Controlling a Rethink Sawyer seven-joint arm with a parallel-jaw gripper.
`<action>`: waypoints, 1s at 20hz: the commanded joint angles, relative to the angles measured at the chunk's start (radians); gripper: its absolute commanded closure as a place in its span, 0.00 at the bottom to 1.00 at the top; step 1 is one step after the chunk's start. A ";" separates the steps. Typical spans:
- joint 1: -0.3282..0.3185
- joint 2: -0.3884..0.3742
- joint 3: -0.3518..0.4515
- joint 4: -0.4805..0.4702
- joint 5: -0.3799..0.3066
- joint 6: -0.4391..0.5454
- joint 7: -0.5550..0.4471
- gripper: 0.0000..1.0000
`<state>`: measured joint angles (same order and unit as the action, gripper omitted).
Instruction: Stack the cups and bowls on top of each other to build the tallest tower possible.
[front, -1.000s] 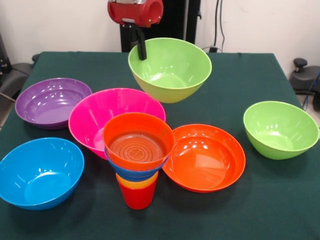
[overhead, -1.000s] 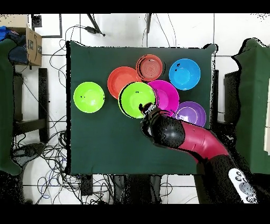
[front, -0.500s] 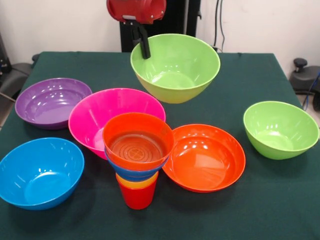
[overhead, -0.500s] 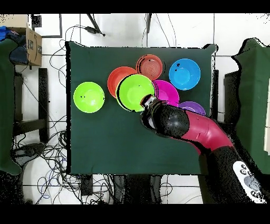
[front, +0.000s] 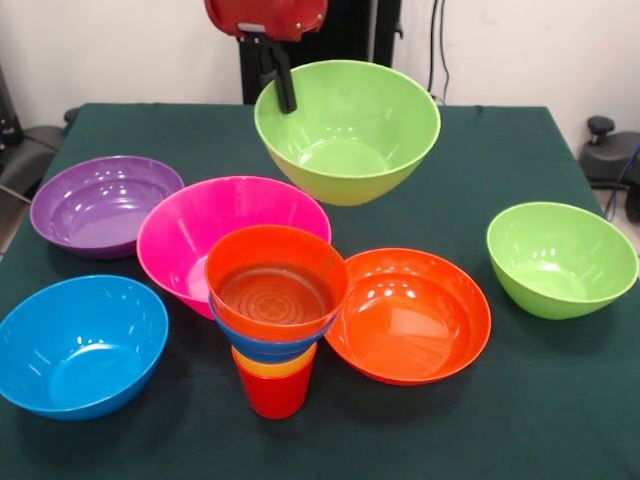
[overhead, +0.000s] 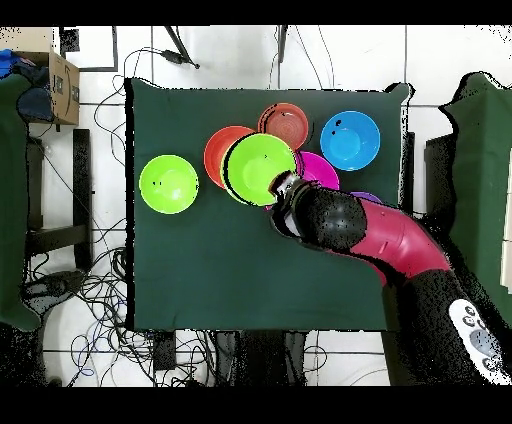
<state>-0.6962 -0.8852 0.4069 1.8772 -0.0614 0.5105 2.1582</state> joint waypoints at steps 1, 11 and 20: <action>0.041 0.005 0.017 -0.124 -0.027 0.145 -0.035 1.00; 0.118 0.128 -0.057 -0.315 -0.079 0.174 0.005 1.00; 0.166 0.179 -0.105 -0.441 -0.065 0.253 0.033 1.00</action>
<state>-0.5735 -0.7821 0.3523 1.5614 -0.0800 0.6208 2.1582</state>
